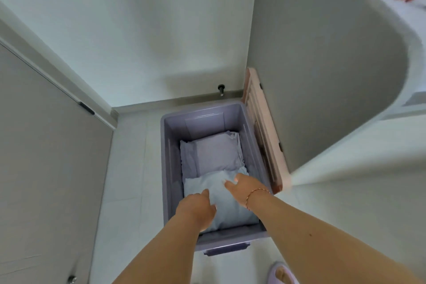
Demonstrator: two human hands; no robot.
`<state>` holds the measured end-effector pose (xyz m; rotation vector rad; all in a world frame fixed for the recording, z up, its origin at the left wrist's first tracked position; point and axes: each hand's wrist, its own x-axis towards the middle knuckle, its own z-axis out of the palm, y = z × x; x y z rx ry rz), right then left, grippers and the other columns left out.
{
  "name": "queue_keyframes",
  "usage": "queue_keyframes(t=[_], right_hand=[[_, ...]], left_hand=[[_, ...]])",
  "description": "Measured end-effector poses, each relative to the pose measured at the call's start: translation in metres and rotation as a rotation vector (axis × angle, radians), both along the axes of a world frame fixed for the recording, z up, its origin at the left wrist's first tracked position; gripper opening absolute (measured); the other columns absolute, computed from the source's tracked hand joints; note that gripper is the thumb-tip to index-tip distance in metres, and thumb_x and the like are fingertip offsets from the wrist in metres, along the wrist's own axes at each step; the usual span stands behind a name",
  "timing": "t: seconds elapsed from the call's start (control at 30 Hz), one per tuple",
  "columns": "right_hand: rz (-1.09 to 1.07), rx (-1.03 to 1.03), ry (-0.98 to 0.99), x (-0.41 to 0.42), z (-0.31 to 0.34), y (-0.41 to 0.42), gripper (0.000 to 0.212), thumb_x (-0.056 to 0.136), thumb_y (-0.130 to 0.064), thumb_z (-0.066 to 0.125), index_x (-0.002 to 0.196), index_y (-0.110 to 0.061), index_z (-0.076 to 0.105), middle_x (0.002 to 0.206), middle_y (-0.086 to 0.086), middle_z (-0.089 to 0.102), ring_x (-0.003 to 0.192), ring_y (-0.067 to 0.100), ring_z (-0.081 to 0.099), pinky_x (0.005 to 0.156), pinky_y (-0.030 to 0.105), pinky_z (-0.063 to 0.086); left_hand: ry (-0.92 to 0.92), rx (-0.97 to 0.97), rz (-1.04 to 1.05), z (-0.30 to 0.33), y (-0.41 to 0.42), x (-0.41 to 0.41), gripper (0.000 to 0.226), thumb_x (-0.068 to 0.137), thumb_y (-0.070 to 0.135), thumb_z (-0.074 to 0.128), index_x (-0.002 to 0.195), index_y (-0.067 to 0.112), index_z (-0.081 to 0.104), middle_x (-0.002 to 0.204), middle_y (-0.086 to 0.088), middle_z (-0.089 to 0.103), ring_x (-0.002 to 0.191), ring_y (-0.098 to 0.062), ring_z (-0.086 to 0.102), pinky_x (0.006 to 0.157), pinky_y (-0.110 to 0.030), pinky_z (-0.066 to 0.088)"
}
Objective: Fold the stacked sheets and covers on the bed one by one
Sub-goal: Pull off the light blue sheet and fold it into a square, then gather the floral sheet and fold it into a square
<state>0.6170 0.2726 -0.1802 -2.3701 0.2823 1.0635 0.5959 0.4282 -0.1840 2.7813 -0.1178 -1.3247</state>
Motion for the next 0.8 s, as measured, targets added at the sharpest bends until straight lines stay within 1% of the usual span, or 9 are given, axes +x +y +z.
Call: queue_keyframes(t=[0.27,0.4,0.5,0.57,0.63,0.67,0.7,0.77,0.8], right_hand=[[0.007,0.031,-0.087,-0.031,0.147,-0.028,0.067,0.096,-0.06,0.024,0.131,-0.01,0.052,0.126,0.015,0.059,0.113,0.029,0.055,0.094,0.034,0.042],[0.029,0.033,-0.138,-0.043,0.191,-0.049,0.068,0.097,-0.058,0.021,0.123,-0.007,0.056,0.119,0.016,0.061,0.109,0.029,0.057,0.092,0.035,0.042],[0.011,0.04,-0.176,-0.061,0.217,-0.066,0.067,0.098,-0.057,0.02,0.119,-0.005,0.057,0.104,0.013,0.061,0.094,0.025,0.056,0.09,0.035,0.043],[-0.015,0.029,-0.218,-0.074,0.232,-0.078,0.061,0.098,-0.056,0.02,0.093,-0.01,0.059,0.084,0.008,0.056,0.084,0.024,0.05,0.087,0.035,0.044],[-0.056,0.015,-0.261,-0.086,0.249,-0.09,0.053,0.098,-0.057,0.021,0.067,-0.019,0.042,0.068,0.001,0.044,0.082,0.023,0.048,0.086,0.035,0.044],[-0.076,0.014,-0.273,-0.093,0.257,-0.096,0.053,0.098,-0.057,0.021,0.066,-0.019,0.04,0.067,0.001,0.044,0.083,0.023,0.049,0.087,0.035,0.044],[-0.093,0.019,-0.277,-0.1,0.265,-0.102,0.054,0.098,-0.056,0.021,0.071,-0.017,0.047,0.073,0.004,0.05,0.085,0.024,0.051,0.088,0.036,0.045],[-0.11,0.015,-0.294,-0.119,0.276,-0.115,0.058,0.1,-0.051,0.02,0.097,-0.009,0.06,0.097,0.012,0.062,0.095,0.029,0.056,0.088,0.037,0.044],[-0.111,-0.005,-0.299,-0.129,0.281,-0.121,0.057,0.101,-0.047,0.02,0.109,-0.006,0.059,0.108,0.015,0.062,0.101,0.031,0.057,0.085,0.036,0.043]], left_hand=[[-0.117,-0.046,0.059,0.158,-0.031,-0.025,0.058,0.1,0.039,0.034,0.154,0.021,0.018,0.146,-0.008,0.046,0.131,-0.028,0.045,0.105,-0.038,0.04],[-0.163,-0.077,0.067,0.203,-0.05,-0.04,0.061,0.101,0.041,0.035,0.154,0.02,0.016,0.152,-0.007,0.038,0.138,-0.028,0.038,0.11,-0.039,0.036],[-0.193,-0.102,0.058,0.225,-0.067,-0.057,0.064,0.1,0.044,0.037,0.155,0.019,0.013,0.154,-0.007,0.036,0.139,-0.026,0.037,0.11,-0.038,0.036],[-0.201,-0.118,0.026,0.238,-0.081,-0.07,0.066,0.1,0.044,0.037,0.155,0.018,0.011,0.155,-0.007,0.034,0.14,-0.026,0.035,0.112,-0.039,0.034],[-0.209,-0.131,-0.02,0.252,-0.096,-0.082,0.066,0.101,0.042,0.037,0.155,0.016,0.009,0.155,-0.009,0.033,0.14,-0.027,0.035,0.112,-0.039,0.033],[-0.212,-0.138,-0.043,0.26,-0.102,-0.089,0.066,0.101,0.041,0.037,0.155,0.014,0.01,0.154,-0.01,0.034,0.139,-0.027,0.036,0.112,-0.038,0.033],[-0.213,-0.148,-0.061,0.266,-0.107,-0.095,0.065,0.102,0.04,0.038,0.155,0.013,0.01,0.153,-0.011,0.035,0.138,-0.028,0.037,0.111,-0.037,0.033],[-0.223,-0.167,-0.1,0.279,-0.117,-0.11,0.063,0.101,0.038,0.038,0.154,0.012,0.013,0.15,-0.012,0.04,0.135,-0.028,0.041,0.107,-0.036,0.036],[-0.229,-0.173,-0.111,0.285,-0.121,-0.117,0.062,0.101,0.037,0.038,0.153,0.012,0.014,0.148,-0.013,0.042,0.133,-0.029,0.044,0.105,-0.036,0.038]])
